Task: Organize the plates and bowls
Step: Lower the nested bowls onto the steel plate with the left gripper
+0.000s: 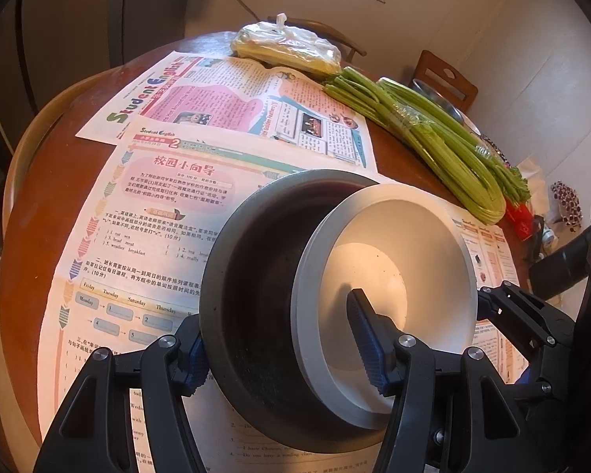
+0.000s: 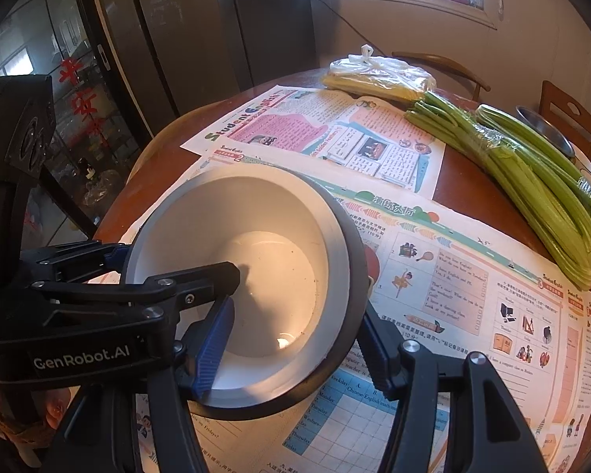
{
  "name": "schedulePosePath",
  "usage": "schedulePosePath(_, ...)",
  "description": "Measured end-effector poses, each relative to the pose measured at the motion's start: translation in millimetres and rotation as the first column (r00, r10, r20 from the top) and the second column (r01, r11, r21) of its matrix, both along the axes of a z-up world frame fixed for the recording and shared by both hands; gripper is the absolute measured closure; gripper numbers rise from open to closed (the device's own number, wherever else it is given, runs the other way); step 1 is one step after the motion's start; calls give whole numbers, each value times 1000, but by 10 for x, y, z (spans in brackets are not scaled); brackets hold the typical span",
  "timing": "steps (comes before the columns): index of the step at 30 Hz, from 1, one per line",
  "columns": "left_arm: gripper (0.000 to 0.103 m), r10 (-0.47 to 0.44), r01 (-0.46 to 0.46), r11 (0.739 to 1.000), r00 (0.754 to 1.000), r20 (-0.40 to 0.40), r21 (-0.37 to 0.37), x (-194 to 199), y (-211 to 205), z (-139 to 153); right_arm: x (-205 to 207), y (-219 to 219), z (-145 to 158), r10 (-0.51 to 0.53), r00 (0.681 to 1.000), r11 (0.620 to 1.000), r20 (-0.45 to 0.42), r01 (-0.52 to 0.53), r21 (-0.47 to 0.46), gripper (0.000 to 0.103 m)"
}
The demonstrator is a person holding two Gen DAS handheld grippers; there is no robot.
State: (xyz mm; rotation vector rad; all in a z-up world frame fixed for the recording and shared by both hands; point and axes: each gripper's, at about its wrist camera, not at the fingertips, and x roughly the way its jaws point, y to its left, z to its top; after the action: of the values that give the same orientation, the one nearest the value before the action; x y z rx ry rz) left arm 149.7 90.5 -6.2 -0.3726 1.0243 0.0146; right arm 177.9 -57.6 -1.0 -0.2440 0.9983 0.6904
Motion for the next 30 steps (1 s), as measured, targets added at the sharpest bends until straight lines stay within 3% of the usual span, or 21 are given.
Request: schedulePosePath(30, 39, -2, 2, 1000, 1000, 11, 21, 40, 6, -19, 53, 49, -52, -13, 1000, 999, 25, 14, -52, 41)
